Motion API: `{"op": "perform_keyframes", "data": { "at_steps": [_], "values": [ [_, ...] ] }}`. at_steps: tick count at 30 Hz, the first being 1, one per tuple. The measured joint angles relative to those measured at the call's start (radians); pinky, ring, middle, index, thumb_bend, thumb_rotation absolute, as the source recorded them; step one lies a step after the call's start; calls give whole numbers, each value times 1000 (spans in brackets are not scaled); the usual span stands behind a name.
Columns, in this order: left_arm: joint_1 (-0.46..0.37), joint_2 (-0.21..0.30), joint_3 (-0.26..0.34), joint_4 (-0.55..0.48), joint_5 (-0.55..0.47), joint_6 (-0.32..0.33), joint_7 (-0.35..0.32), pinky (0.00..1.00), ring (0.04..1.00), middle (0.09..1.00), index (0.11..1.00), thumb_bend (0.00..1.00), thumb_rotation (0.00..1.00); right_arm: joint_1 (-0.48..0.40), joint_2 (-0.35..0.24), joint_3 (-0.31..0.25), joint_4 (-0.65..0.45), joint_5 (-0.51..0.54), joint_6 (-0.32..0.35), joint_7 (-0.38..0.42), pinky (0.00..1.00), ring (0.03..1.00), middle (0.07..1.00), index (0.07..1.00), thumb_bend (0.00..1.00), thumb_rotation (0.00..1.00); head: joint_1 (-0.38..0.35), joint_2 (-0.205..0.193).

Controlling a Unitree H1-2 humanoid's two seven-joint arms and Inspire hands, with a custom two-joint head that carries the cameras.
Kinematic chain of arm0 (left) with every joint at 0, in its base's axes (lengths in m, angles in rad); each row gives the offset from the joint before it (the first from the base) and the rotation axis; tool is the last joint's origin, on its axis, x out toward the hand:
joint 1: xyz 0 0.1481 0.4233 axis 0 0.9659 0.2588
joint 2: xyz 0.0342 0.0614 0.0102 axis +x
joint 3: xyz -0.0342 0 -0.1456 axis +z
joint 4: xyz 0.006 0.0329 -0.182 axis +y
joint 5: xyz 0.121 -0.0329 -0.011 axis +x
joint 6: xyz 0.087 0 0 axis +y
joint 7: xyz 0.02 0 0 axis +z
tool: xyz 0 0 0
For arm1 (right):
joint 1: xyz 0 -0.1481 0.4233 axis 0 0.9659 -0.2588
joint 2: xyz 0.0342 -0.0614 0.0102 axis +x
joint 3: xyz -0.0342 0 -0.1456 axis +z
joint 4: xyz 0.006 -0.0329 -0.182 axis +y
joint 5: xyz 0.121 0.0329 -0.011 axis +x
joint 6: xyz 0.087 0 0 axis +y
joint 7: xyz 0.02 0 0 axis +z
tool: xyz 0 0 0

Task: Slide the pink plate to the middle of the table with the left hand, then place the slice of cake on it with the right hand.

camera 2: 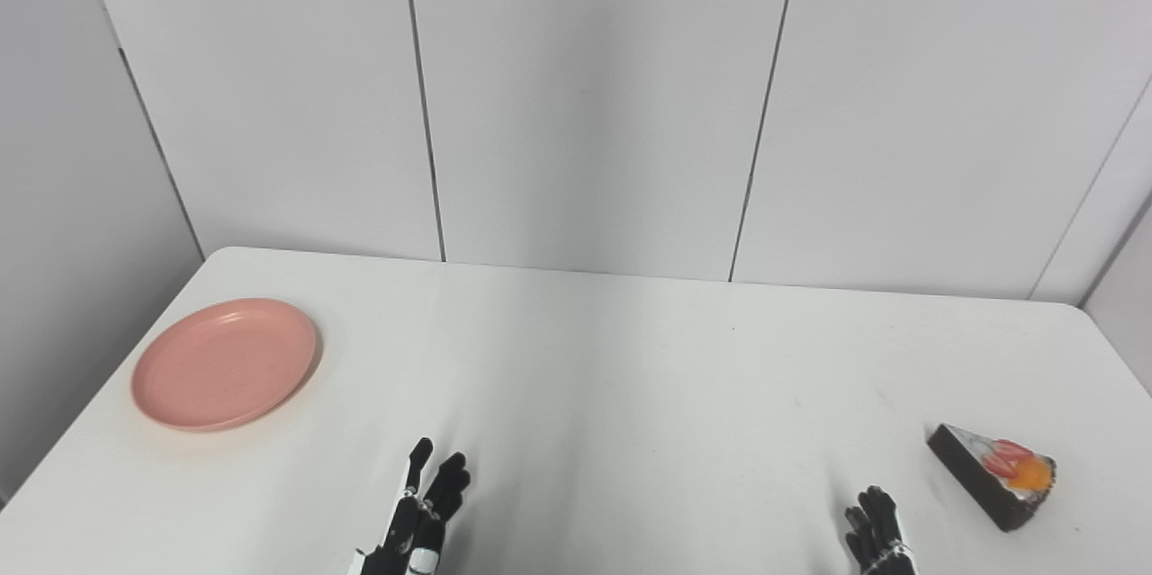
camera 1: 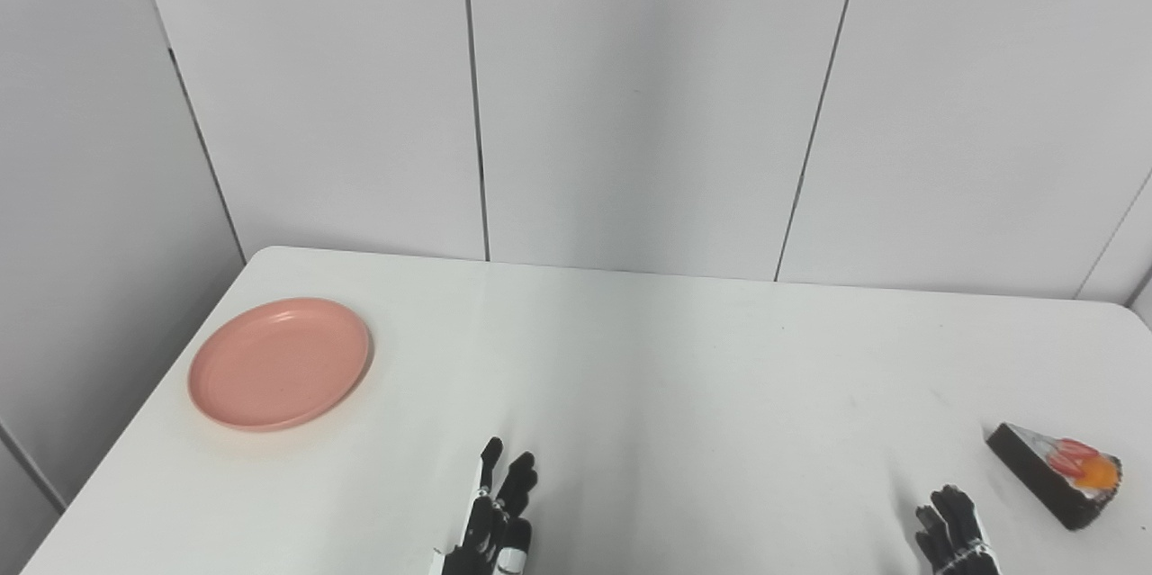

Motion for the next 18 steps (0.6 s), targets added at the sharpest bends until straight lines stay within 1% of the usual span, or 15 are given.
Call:
{"op": "perform_keyframes", "data": {
  "at_steps": [1, 2, 3, 5, 6, 8, 9, 10, 12, 13, 15, 16, 18],
  "values": [
    [-5, 0, 10, -9, 0, 0, 1, 849, 834, 827, 830, 761, 807, 0, 0, 0, 0, -1, 0, 0, 968, 947, 957, 952, 865, 1000, 5, 0],
    [-14, 2, 23, -20, -1, -1, 4, 837, 817, 802, 787, 753, 795, 0, 0, 0, 0, -1, 0, 0, 969, 948, 957, 952, 864, 1000, 5, 0],
    [-40, 9, 46, -30, -1, -14, 10, 817, 788, 755, 742, 752, 800, 0, -1, -2, -2, -1, 0, -1, 968, 948, 956, 952, 865, 1000, 14, 0],
    [-146, 55, 93, -28, -2, -25, 16, 794, 766, 732, 722, 736, 801, -1, -2, 0, 0, -1, 0, -2, 968, 947, 957, 953, 856, 1000, 14, 0],
    [-199, 81, 106, -30, -1, -36, 18, 783, 755, 722, 713, 729, 800, -1, -1, -1, 0, 0, -1, -1, 969, 947, 957, 954, 852, 1000, 18, 2],
    [-305, 125, 130, -47, 5, -53, 21, 808, 764, 717, 703, 767, 814, -1, -3, 0, 0, 0, -3, 1, 964, 942, 956, 953, 848, 1000, 20, 6],
    [-342, 133, 139, -67, 13, -56, 23, 807, 765, 719, 700, 826, 819, -1, -2, 0, 0, 0, -5, 2, 964, 940, 954, 952, 851, 1000, 21, 12],
    [-374, 135, 142, -73, 22, -60, 25, 805, 765, 719, 700, 836, 820, 0, -1, 0, -1, 0, -7, 2, 964, 939, 954, 951, 851, 1000, 21, 12],
    [-407, 139, 150, -58, 25, -61, 26, 803, 765, 720, 700, 849, 821, 0, -1, 3, -2, -1, -8, 2, 964, 939, 954, 951, 851, 1000, 21, 12],
    [-411, 143, 153, -47, 24, -61, 26, 792, 766, 739, 711, 911, 827, -1, 0, 4, -3, -1, -8, 2, 963, 938, 953, 950, 846, 1000, 21, 18],
    [-425, 164, 173, 6, 20, -58, 22, 789, 768, 748, 719, 923, 834, -2, 1, 6, -2, -4, -8, 1, 961, 938, 953, 950, 845, 1000, 21, 18],
    [-438, 187, 194, 30, 16, -54, 21, 776, 767, 753, 727, 876, 854, -2, 0, 6, -1, -5, -8, 1, 962, 940, 954, 952, 848, 1000, 21, 21],
    [-469, 243, 234, 63, 11, -57, 23, 766, 767, 758, 740, 852, 863, -1, 0, 6, -3, -5, -8, 0, 964, 942, 954, 952, 850, 1000, 20, 25]
  ]
}}
